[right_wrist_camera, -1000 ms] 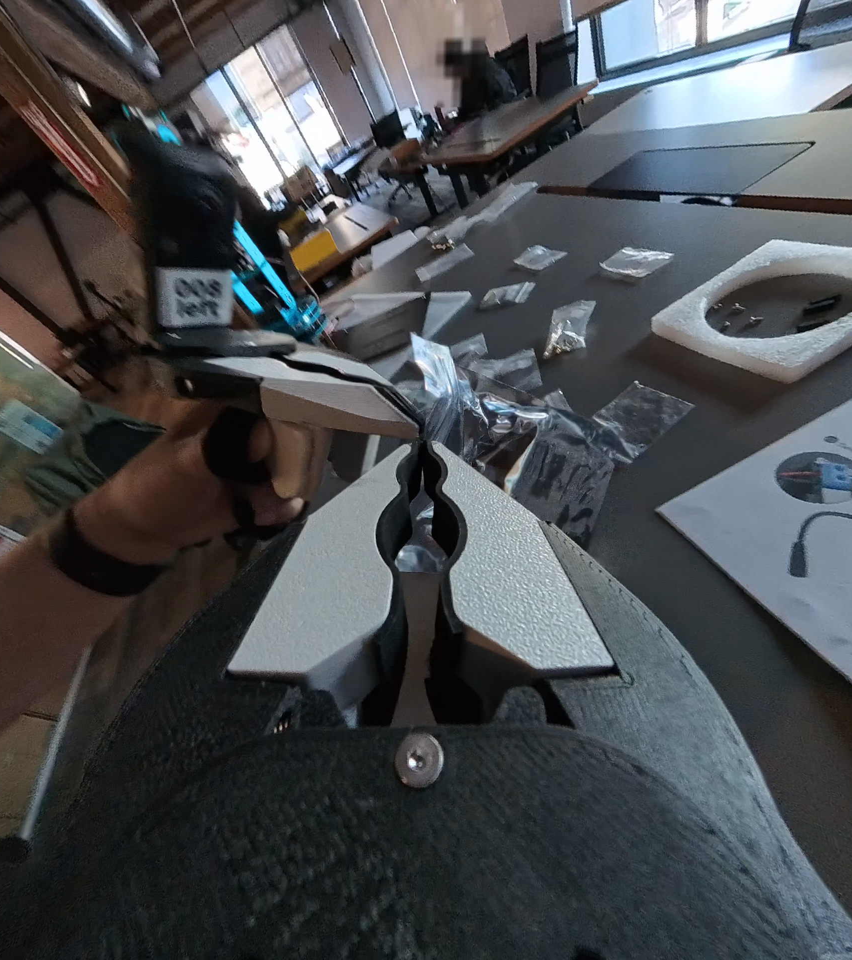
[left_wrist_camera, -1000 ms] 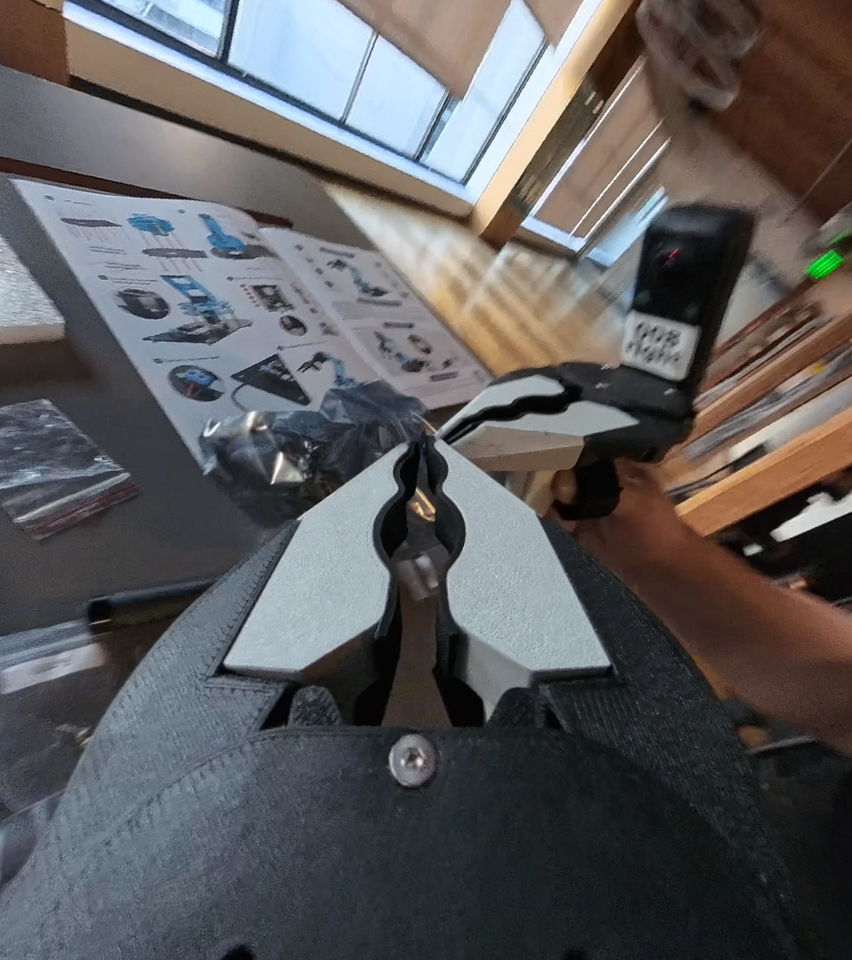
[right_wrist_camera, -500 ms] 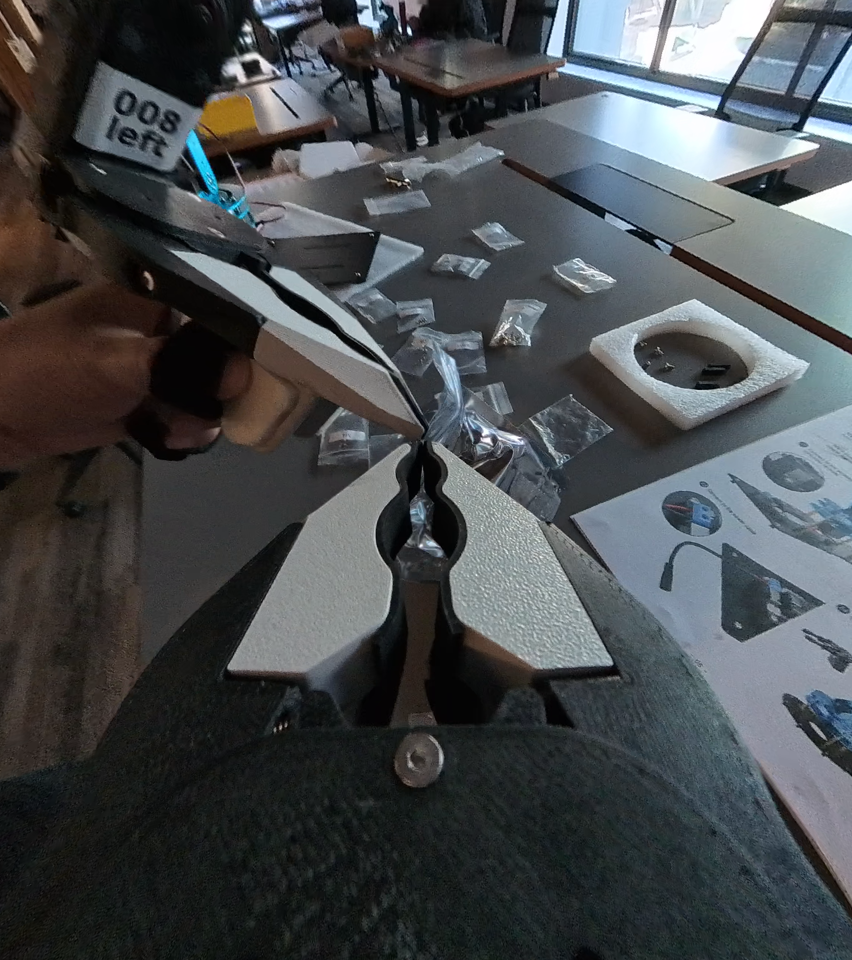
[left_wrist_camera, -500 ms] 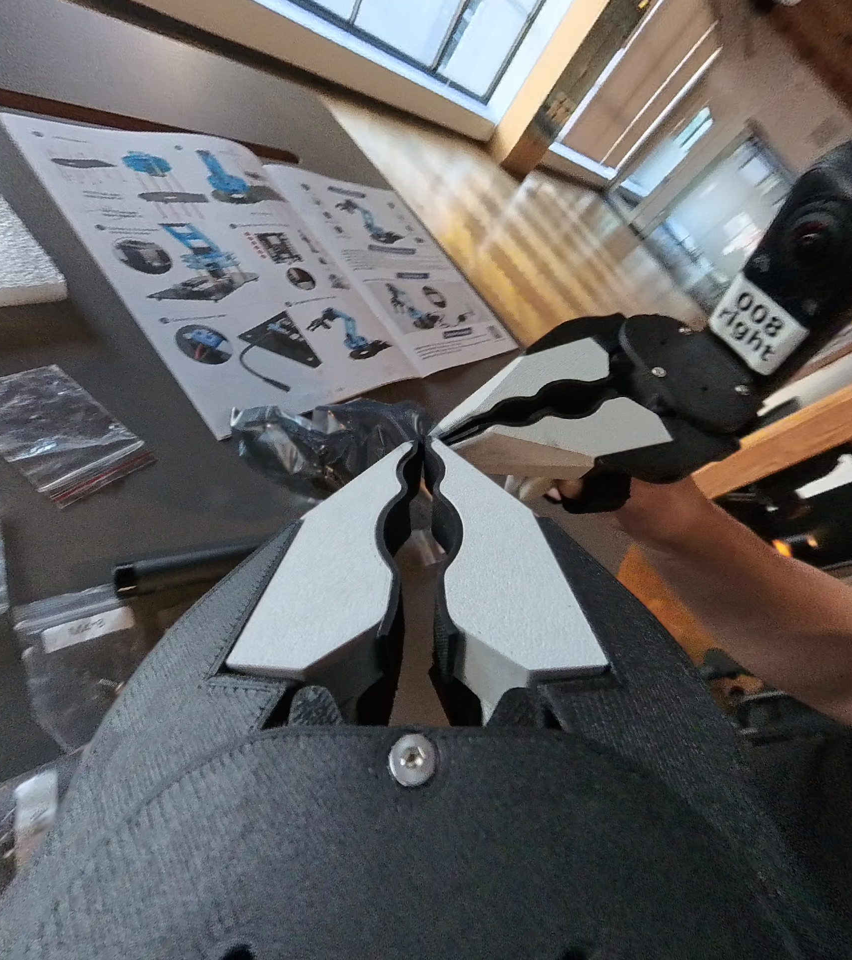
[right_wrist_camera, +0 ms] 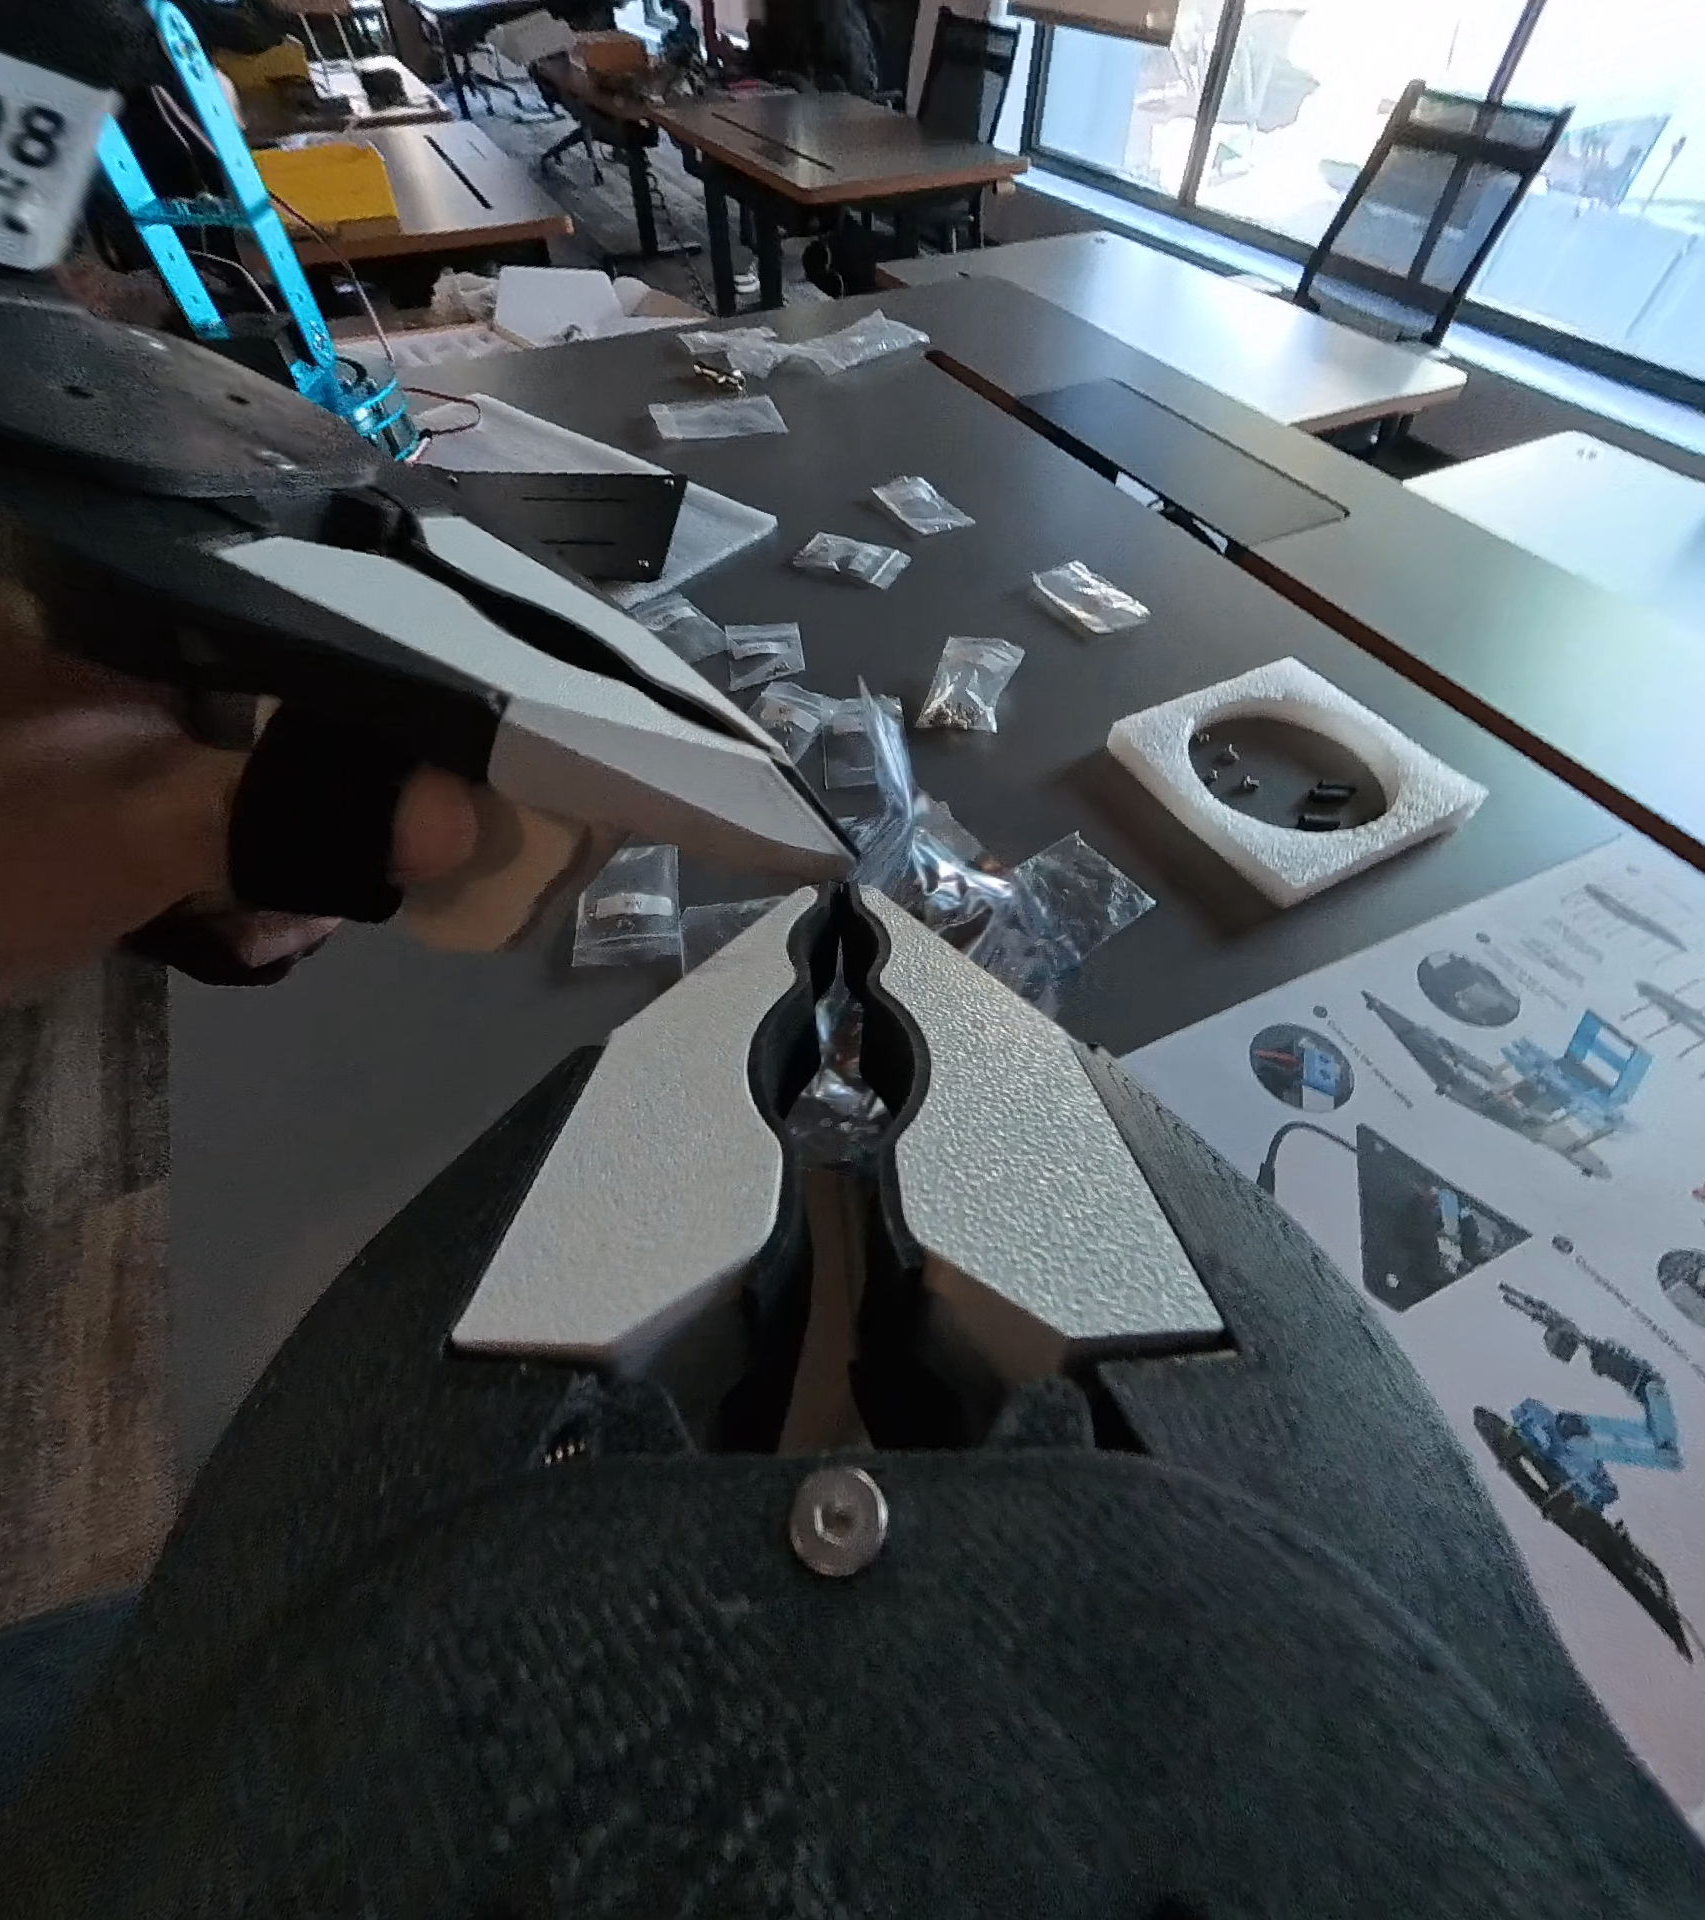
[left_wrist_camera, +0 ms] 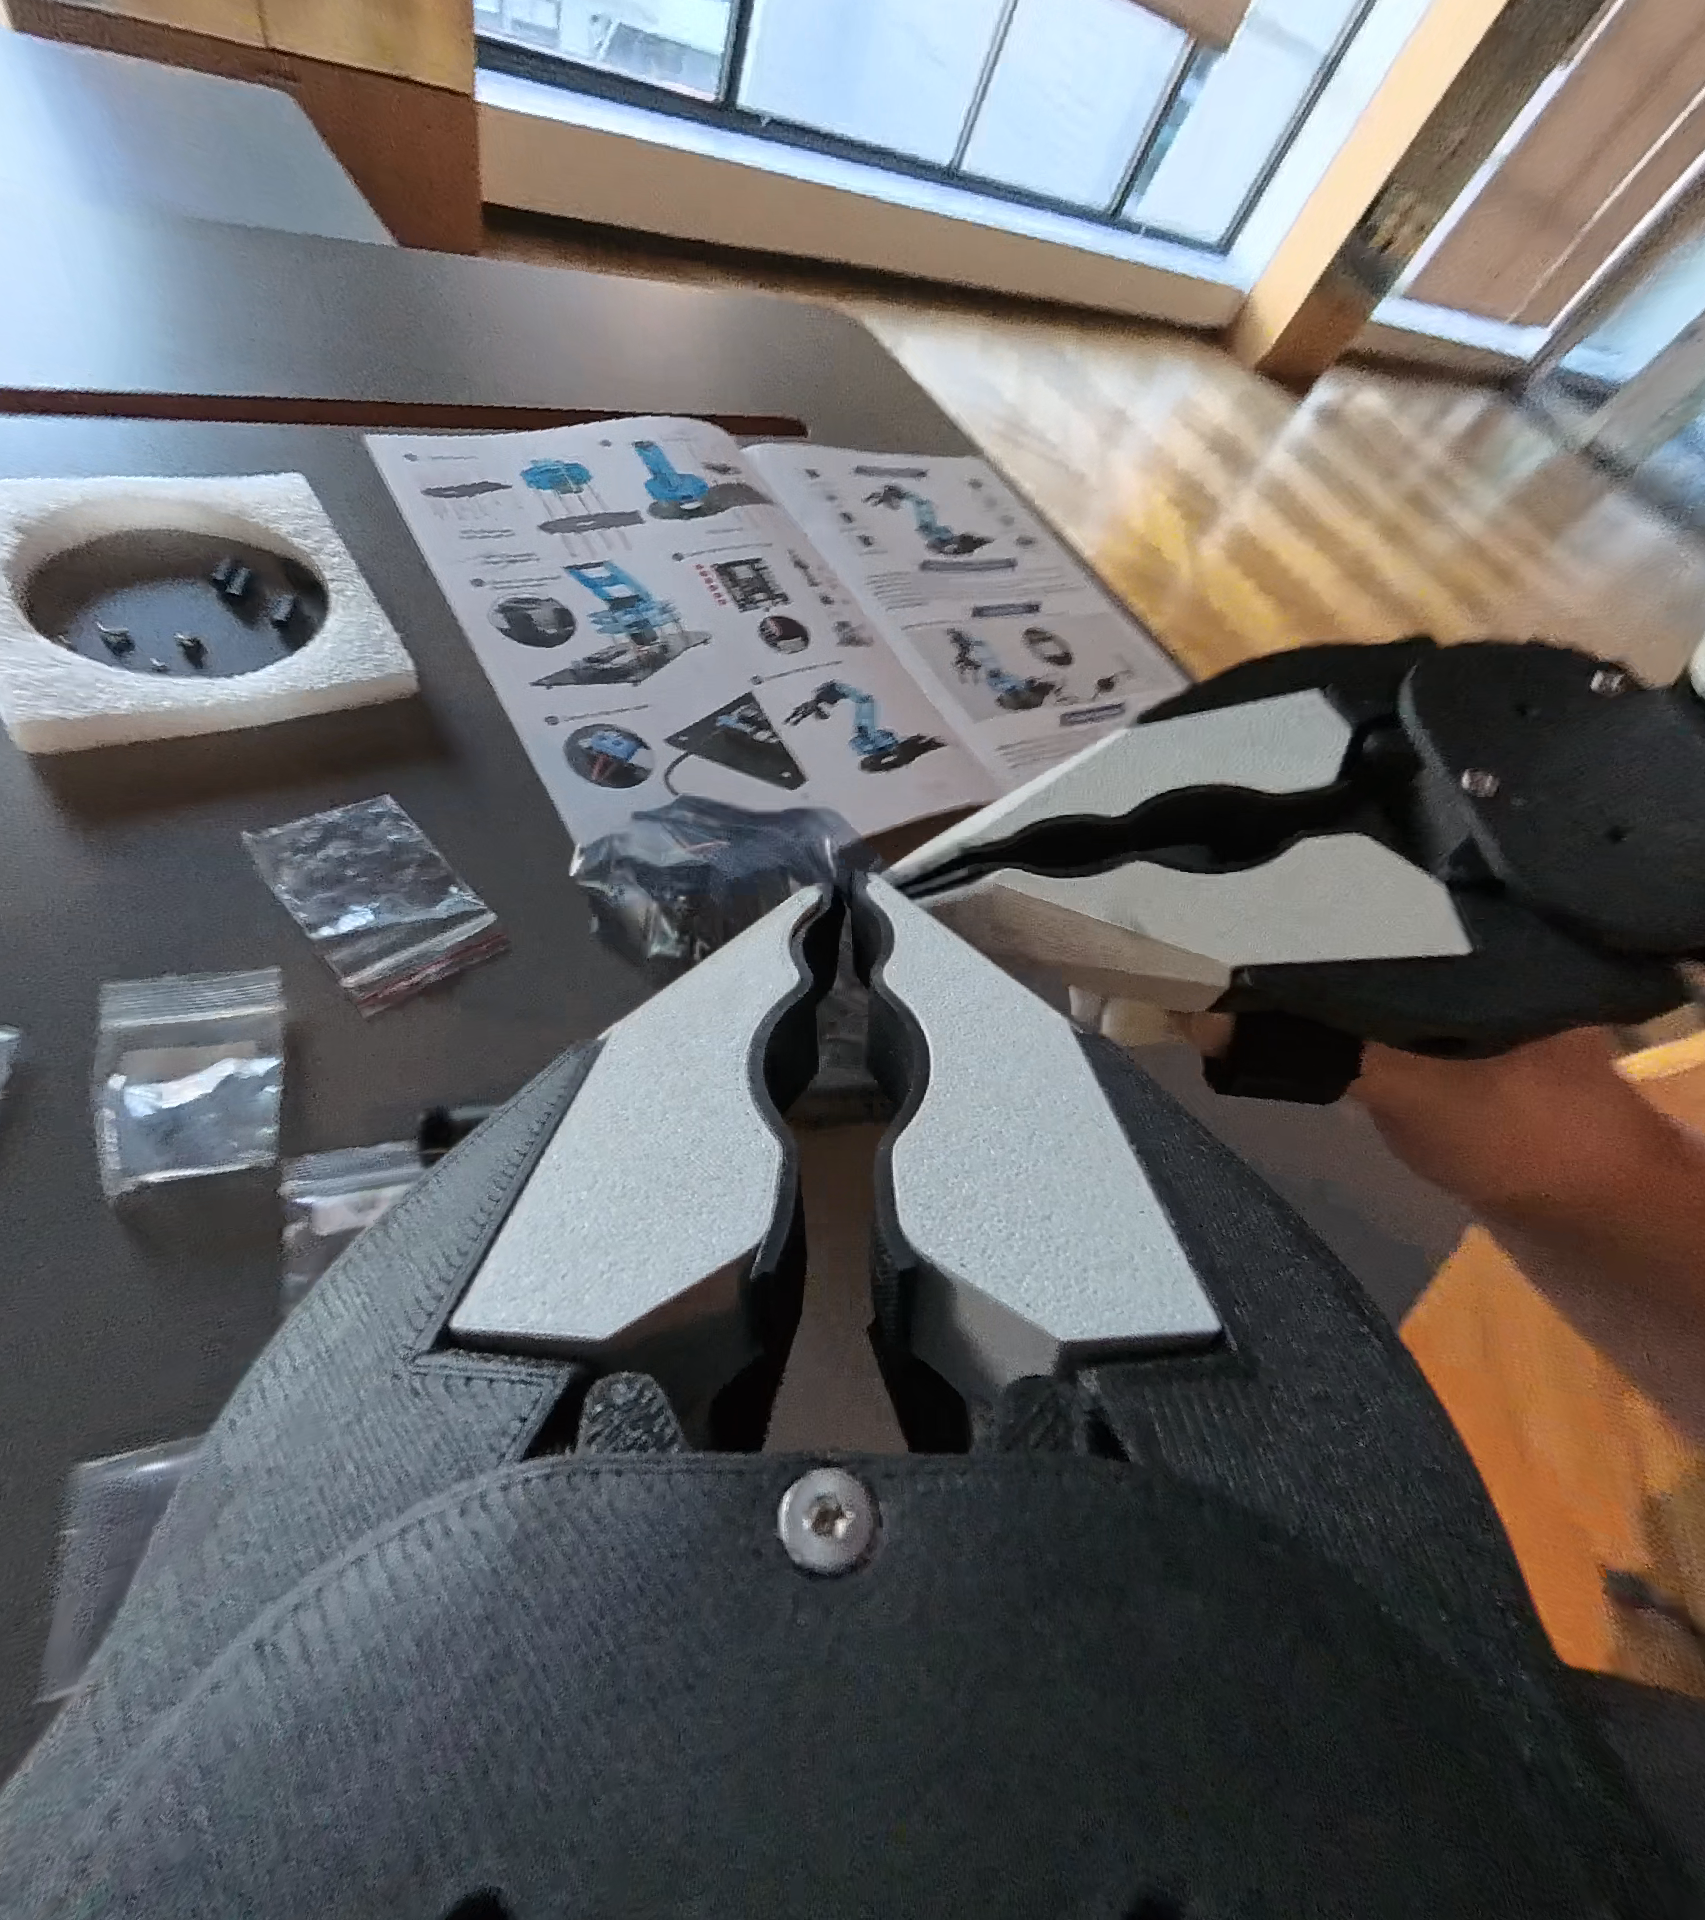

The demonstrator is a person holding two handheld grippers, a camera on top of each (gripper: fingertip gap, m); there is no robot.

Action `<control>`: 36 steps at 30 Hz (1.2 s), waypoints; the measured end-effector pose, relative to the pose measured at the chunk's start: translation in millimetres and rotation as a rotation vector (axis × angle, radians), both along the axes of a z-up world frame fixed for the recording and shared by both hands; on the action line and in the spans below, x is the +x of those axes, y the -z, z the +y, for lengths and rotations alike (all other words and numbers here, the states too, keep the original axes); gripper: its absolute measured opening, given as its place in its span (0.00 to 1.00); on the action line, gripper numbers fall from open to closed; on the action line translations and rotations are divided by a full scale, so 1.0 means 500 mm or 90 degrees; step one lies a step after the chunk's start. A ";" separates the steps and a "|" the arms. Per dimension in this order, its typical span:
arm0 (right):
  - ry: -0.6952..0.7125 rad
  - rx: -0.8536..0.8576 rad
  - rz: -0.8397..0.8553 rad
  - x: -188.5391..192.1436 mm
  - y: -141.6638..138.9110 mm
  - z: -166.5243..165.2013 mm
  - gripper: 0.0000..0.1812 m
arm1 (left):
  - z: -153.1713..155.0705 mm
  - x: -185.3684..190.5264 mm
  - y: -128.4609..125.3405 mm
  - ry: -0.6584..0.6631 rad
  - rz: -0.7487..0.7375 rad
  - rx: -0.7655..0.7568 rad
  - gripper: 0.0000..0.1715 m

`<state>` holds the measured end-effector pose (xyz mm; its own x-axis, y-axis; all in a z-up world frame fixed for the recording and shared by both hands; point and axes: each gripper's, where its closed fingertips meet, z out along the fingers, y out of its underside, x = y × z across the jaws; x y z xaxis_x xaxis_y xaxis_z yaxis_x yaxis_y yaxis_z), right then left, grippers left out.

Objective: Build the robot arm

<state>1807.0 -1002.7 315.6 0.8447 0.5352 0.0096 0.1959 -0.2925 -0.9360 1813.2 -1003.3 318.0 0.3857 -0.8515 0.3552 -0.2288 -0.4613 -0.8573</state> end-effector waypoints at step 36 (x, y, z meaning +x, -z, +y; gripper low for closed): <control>0.033 -0.040 -0.110 -0.008 0.055 0.002 0.00 | 0.002 -0.019 0.067 -0.034 0.072 -0.057 0.00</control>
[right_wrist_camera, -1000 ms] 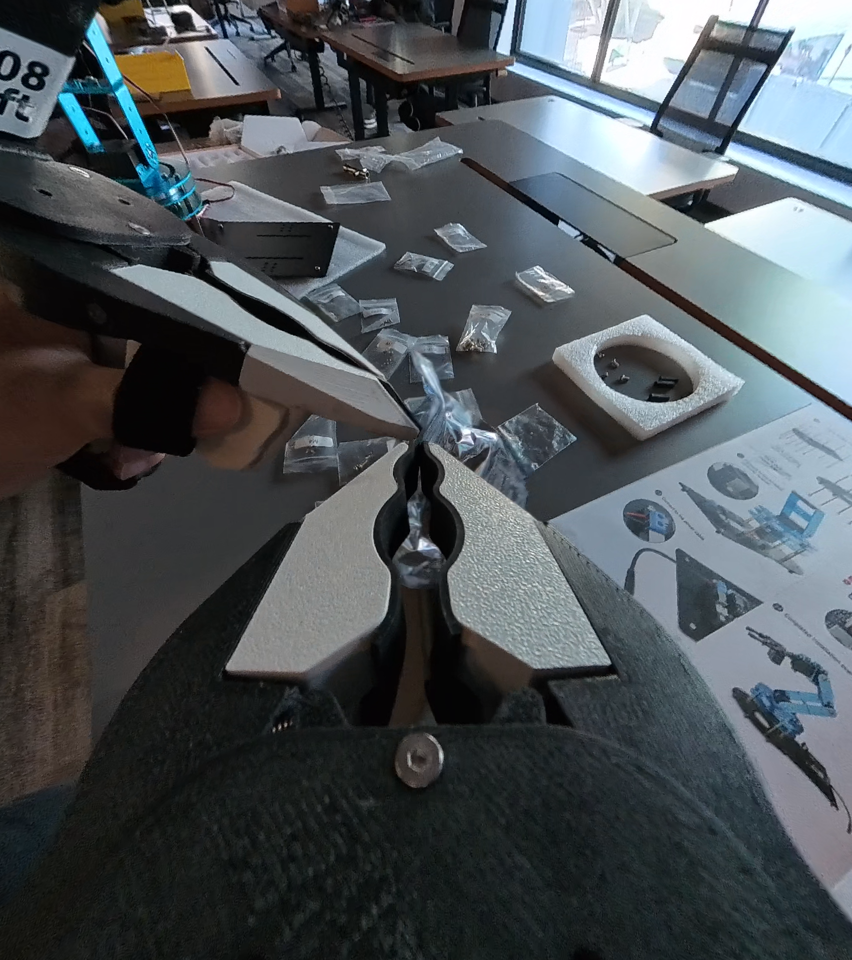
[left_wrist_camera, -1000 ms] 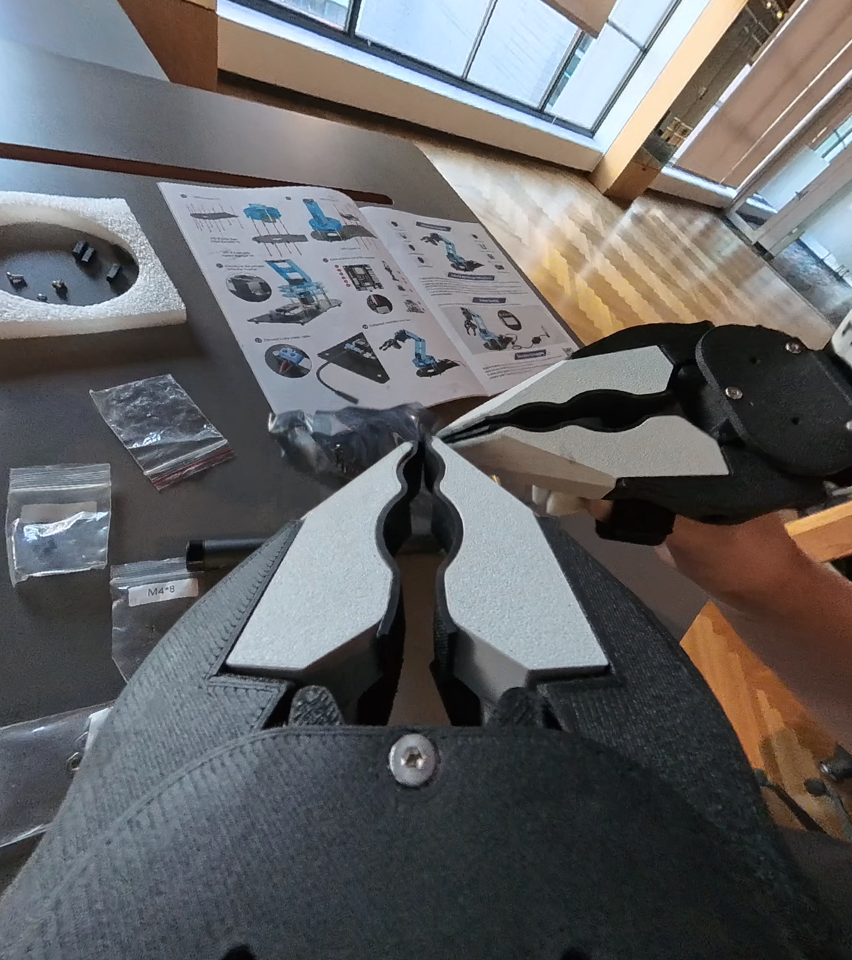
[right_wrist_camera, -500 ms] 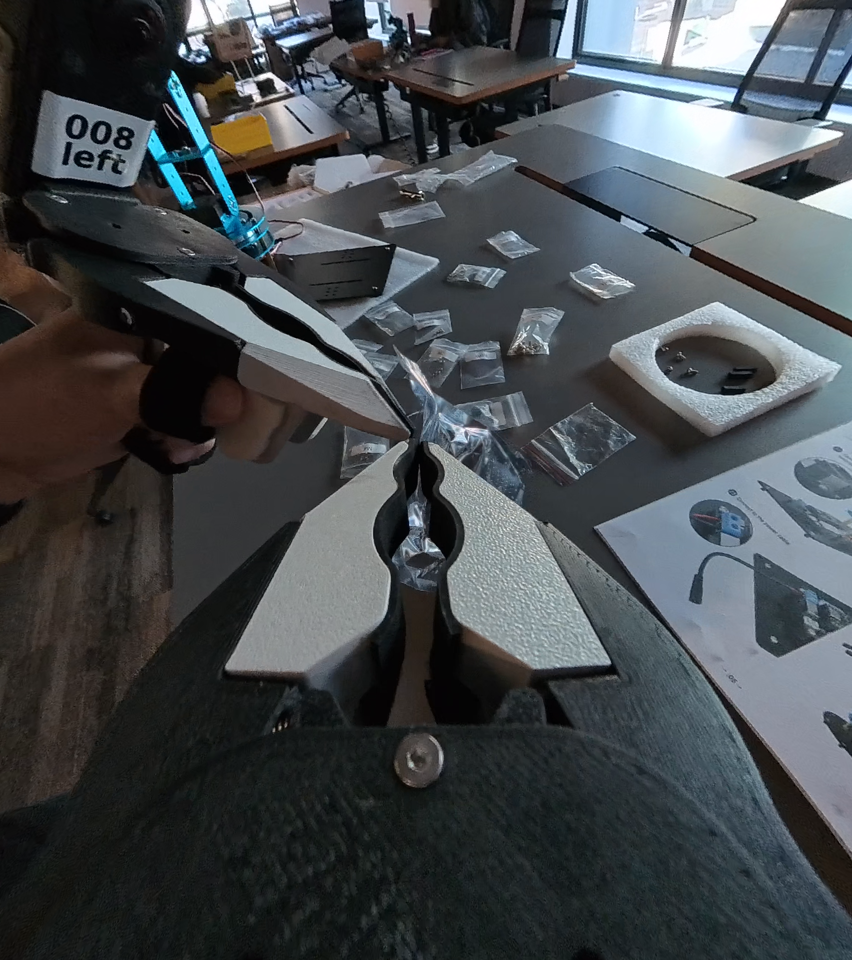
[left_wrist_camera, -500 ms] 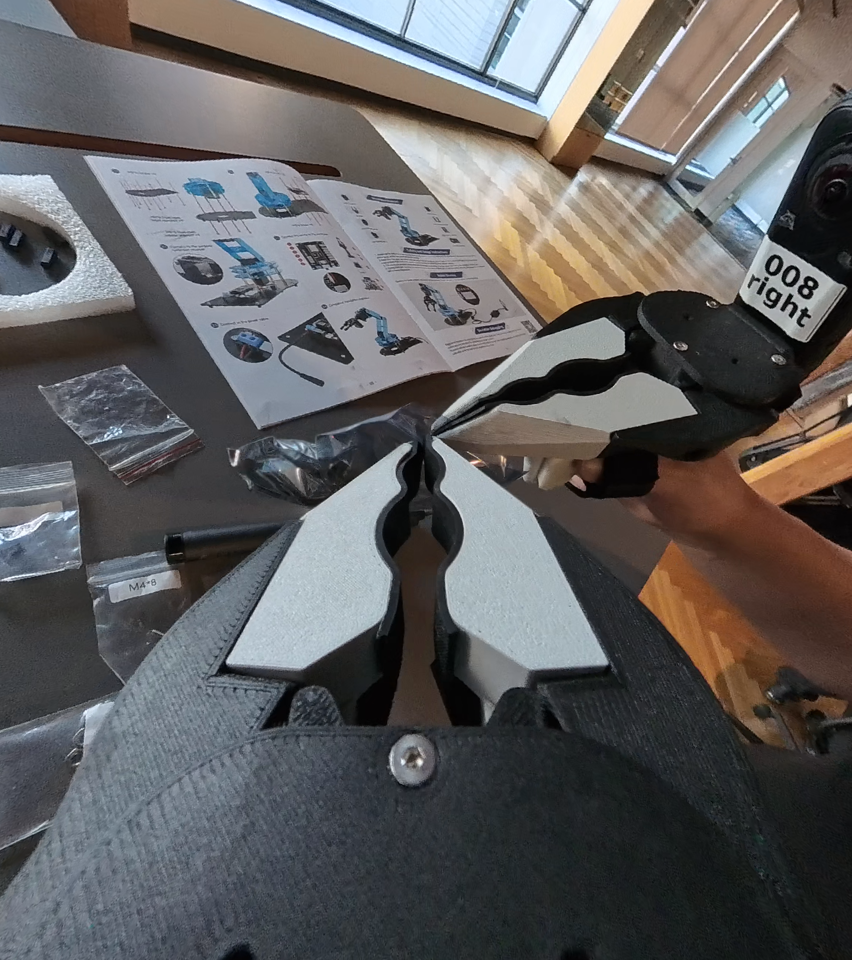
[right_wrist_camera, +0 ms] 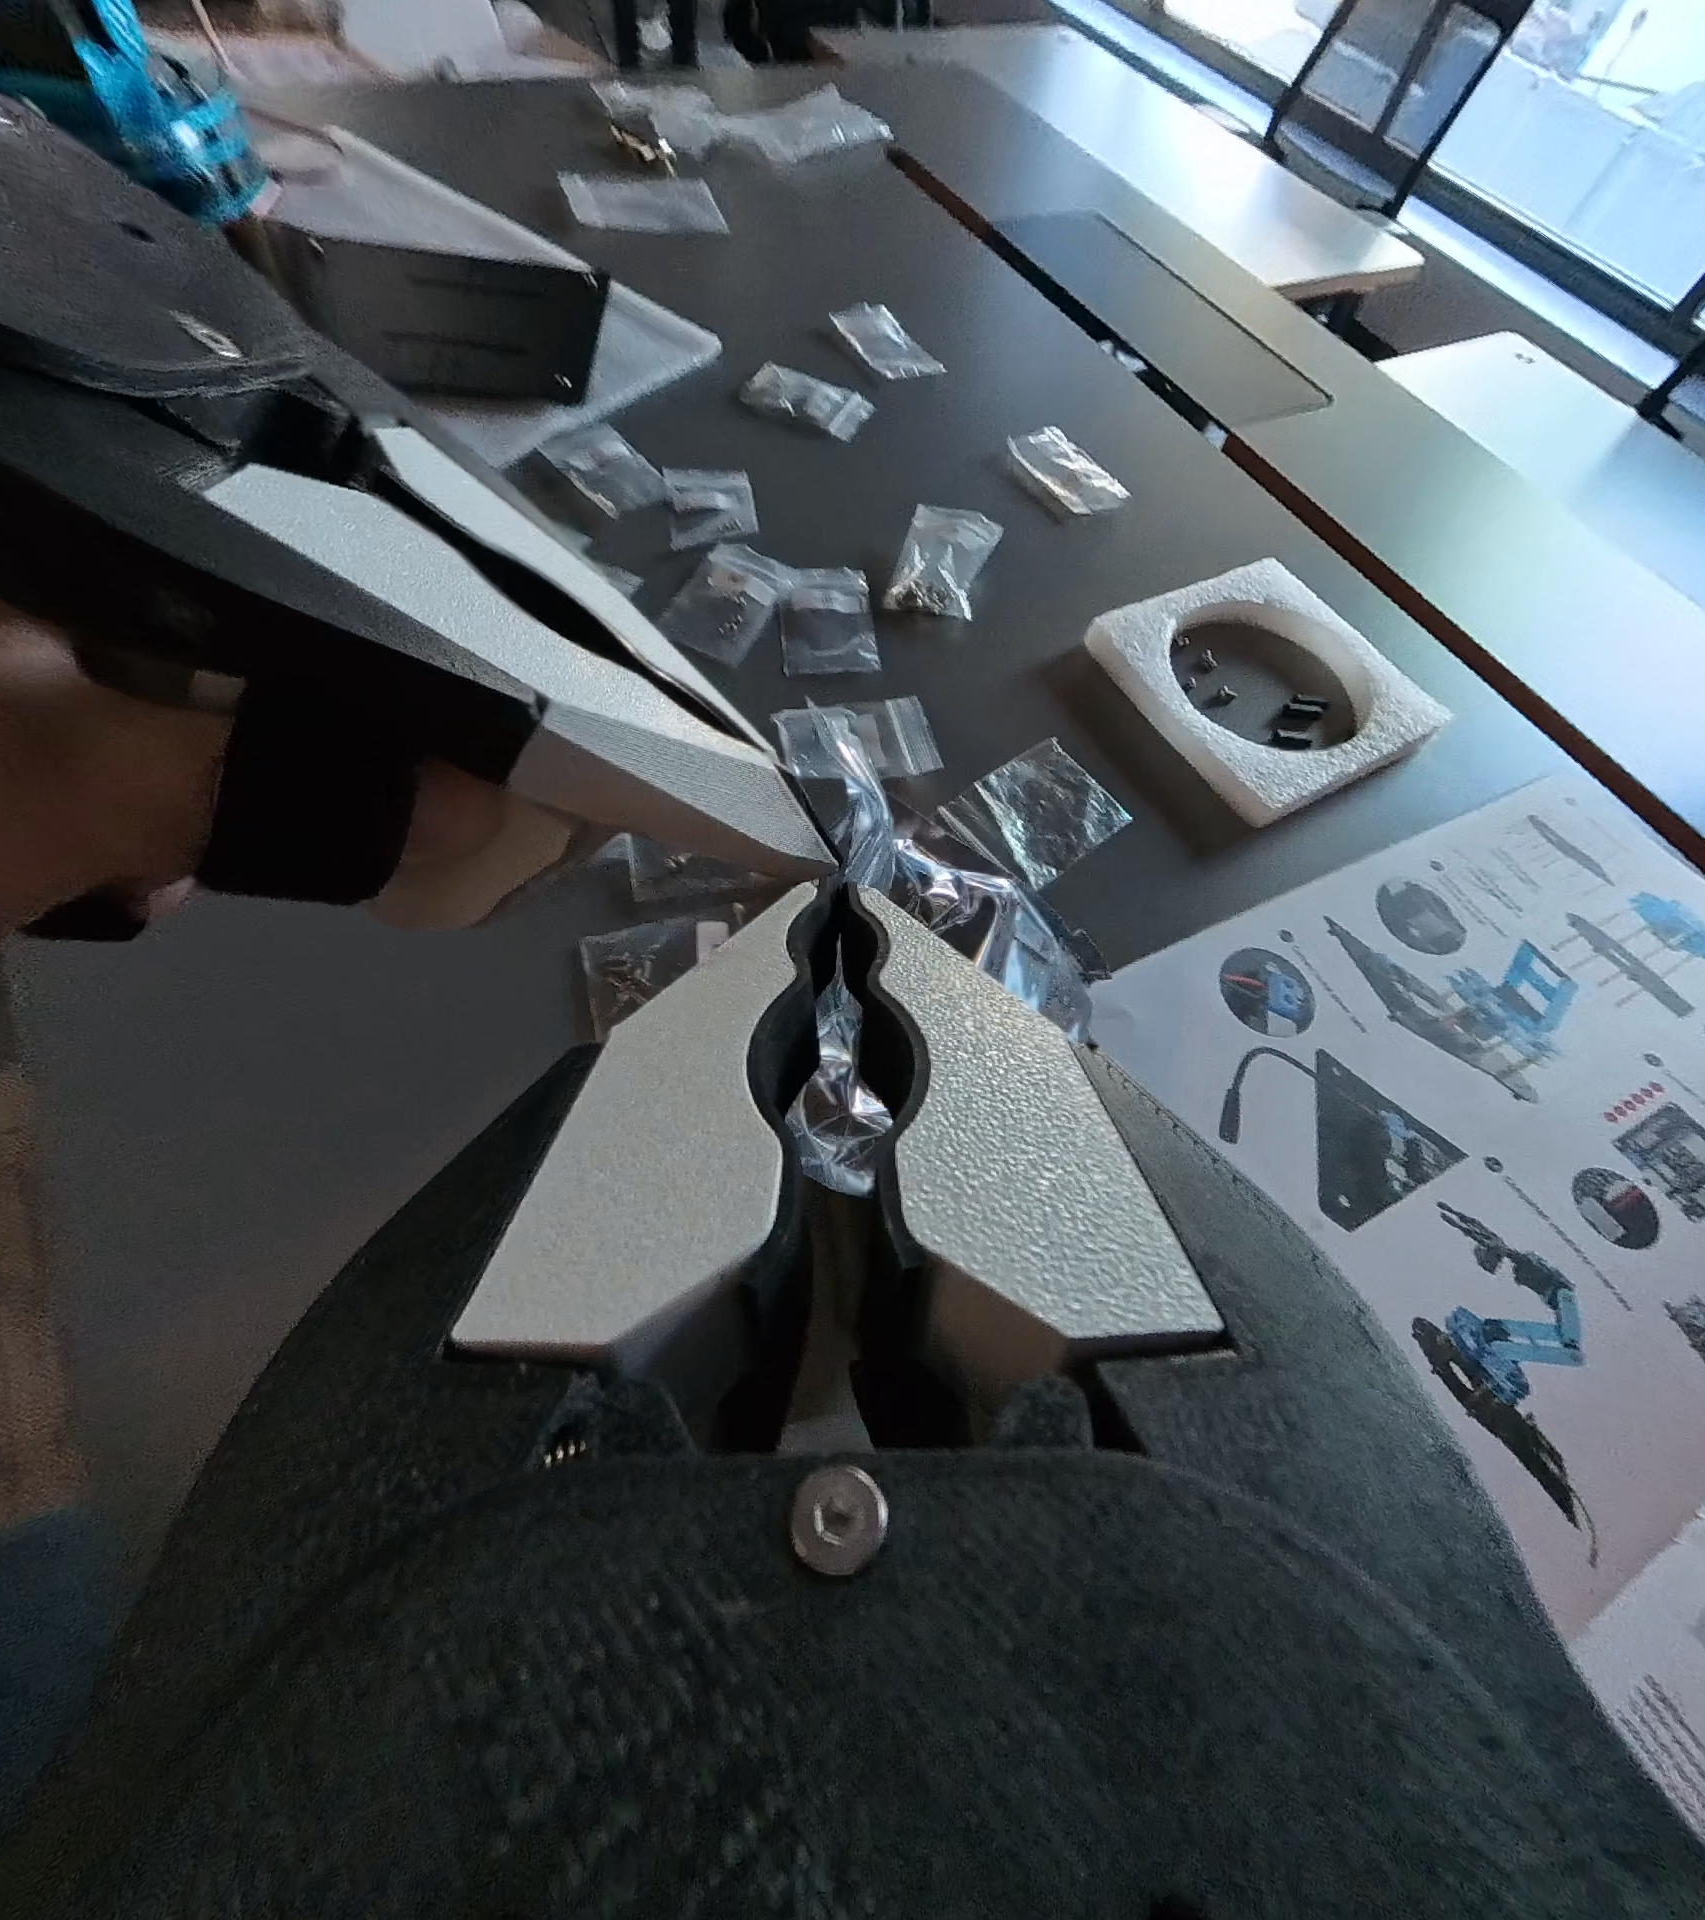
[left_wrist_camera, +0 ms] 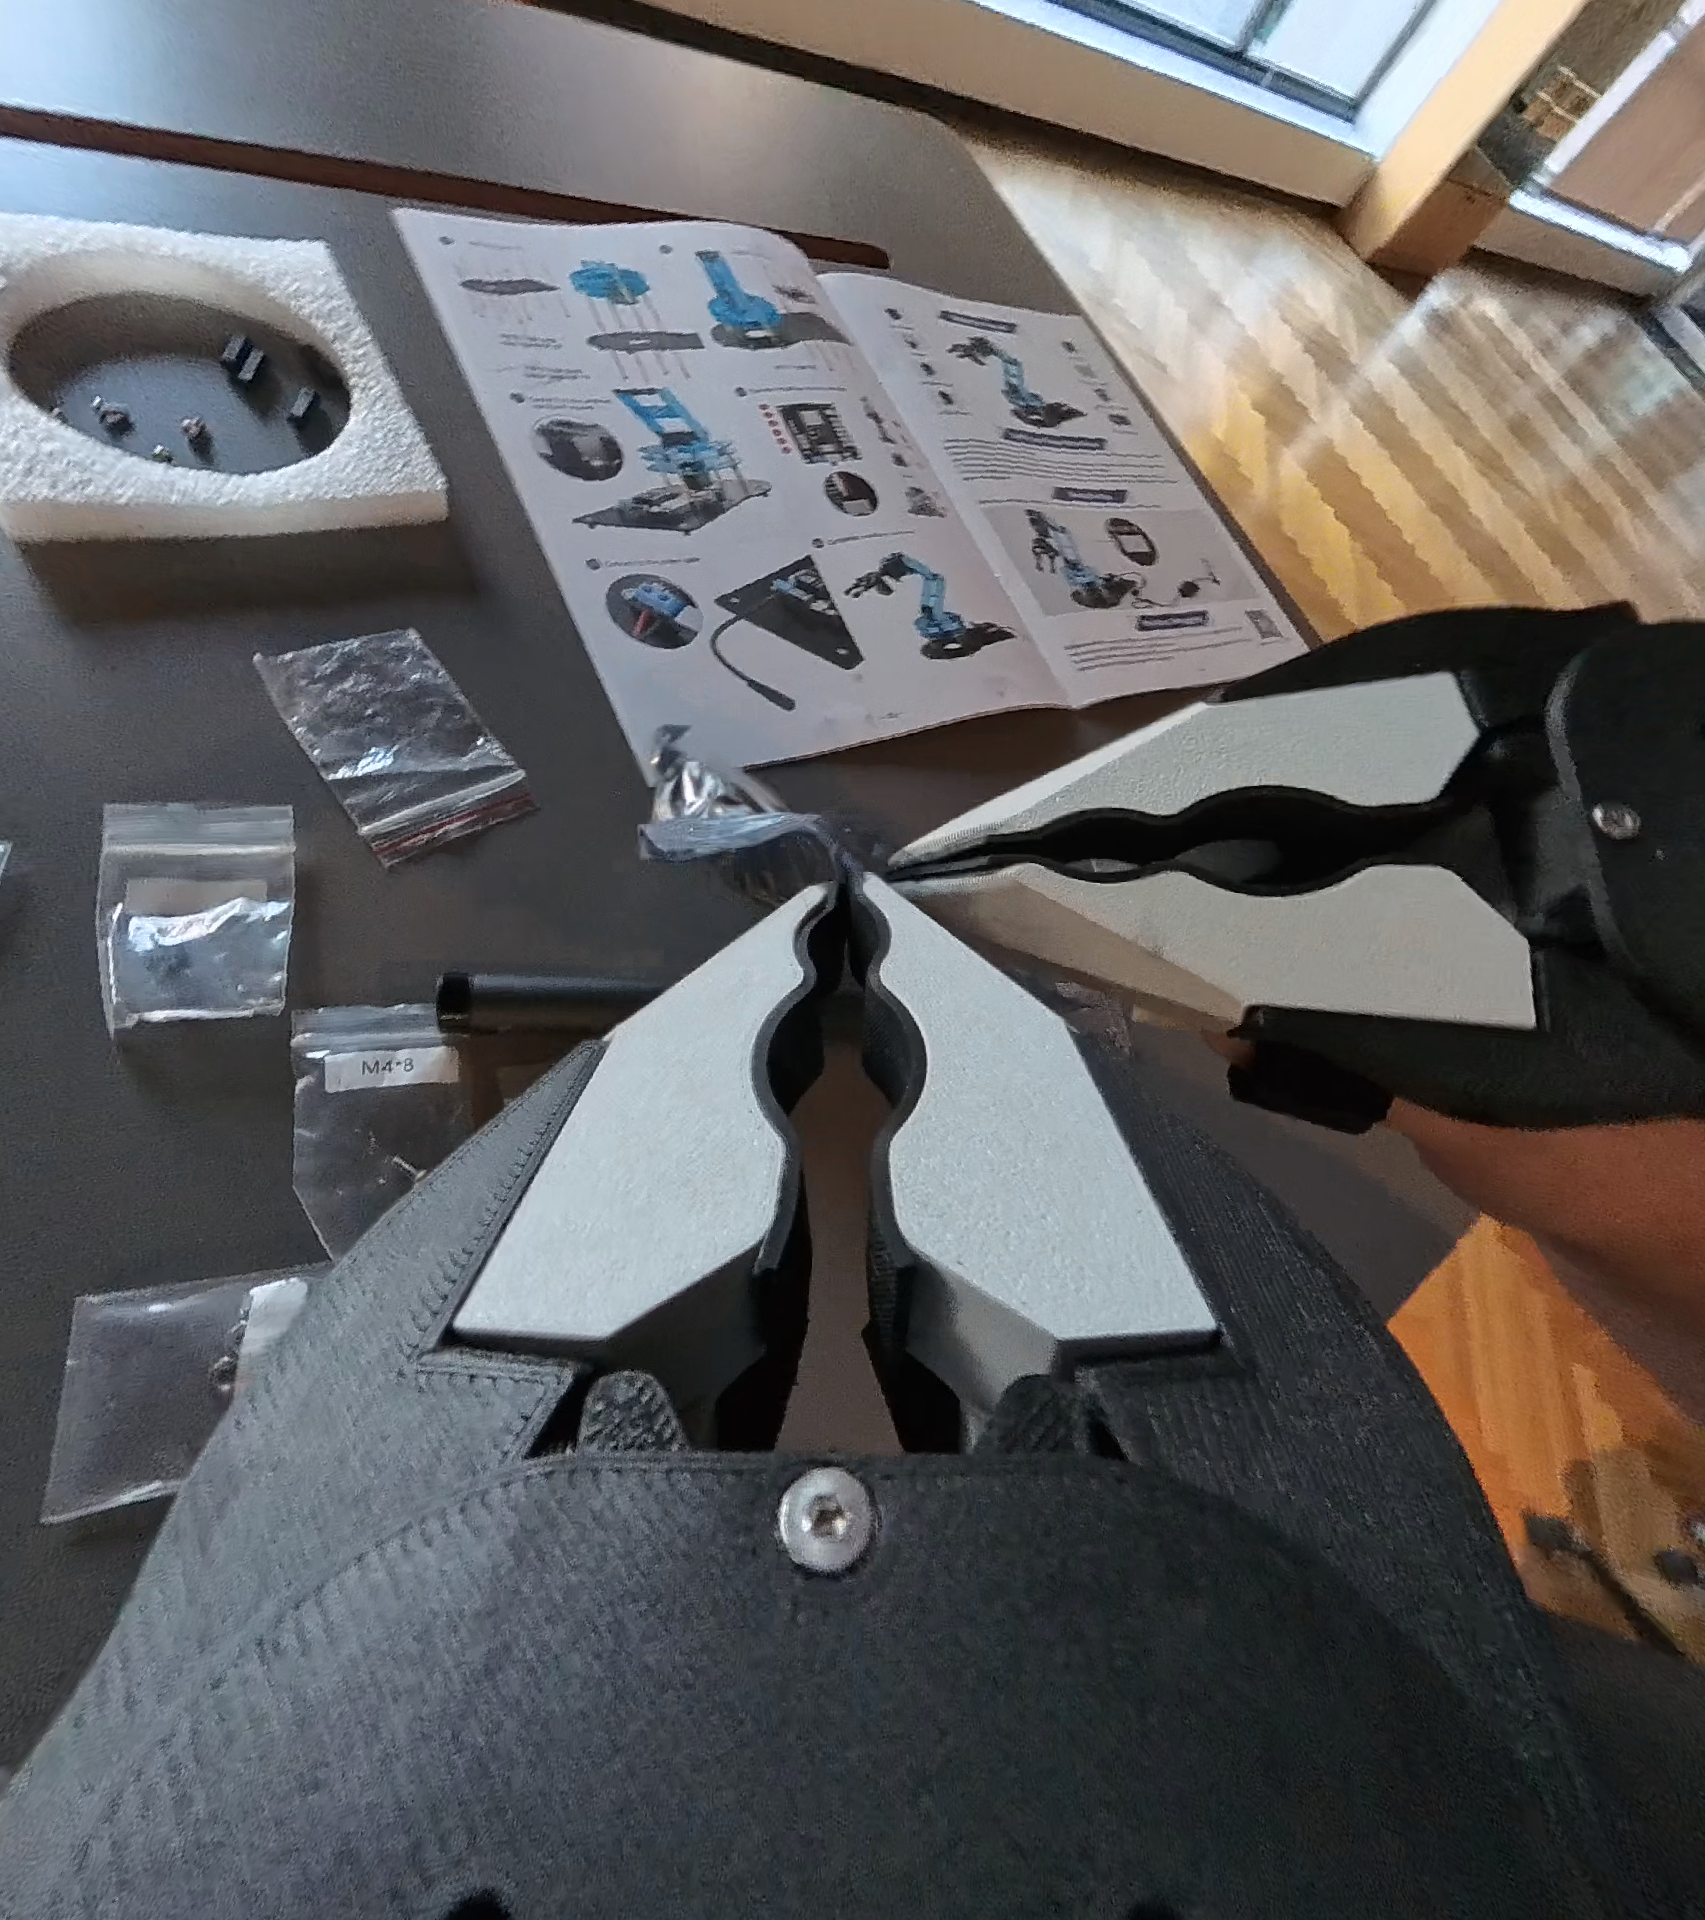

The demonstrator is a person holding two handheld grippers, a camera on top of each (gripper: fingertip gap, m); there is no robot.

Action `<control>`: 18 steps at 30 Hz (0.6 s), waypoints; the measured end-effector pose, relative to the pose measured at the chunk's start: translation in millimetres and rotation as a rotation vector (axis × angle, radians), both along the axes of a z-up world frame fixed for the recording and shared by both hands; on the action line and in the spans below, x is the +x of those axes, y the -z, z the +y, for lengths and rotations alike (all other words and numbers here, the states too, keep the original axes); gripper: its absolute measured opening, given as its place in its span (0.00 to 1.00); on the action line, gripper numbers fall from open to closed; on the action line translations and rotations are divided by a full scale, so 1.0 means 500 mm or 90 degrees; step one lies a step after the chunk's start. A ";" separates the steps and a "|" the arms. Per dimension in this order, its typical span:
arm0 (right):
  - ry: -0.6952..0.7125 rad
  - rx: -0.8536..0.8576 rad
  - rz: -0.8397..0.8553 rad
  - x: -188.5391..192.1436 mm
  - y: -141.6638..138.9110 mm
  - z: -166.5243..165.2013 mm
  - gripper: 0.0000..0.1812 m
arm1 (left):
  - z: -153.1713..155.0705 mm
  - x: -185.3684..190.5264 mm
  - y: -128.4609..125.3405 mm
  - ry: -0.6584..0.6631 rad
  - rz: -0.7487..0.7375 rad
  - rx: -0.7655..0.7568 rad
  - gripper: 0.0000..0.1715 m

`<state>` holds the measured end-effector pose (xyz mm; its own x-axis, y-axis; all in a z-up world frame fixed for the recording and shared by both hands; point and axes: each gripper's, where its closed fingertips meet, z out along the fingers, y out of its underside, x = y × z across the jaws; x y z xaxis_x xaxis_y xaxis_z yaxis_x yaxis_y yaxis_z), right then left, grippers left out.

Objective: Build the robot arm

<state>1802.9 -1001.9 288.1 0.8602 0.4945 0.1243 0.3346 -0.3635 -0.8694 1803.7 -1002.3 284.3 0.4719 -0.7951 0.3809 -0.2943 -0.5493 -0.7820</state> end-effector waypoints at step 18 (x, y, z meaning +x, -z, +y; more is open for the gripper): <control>0.204 0.047 -0.113 0.039 0.013 0.124 0.00 | 0.126 0.027 0.017 -0.294 -0.124 0.012 0.00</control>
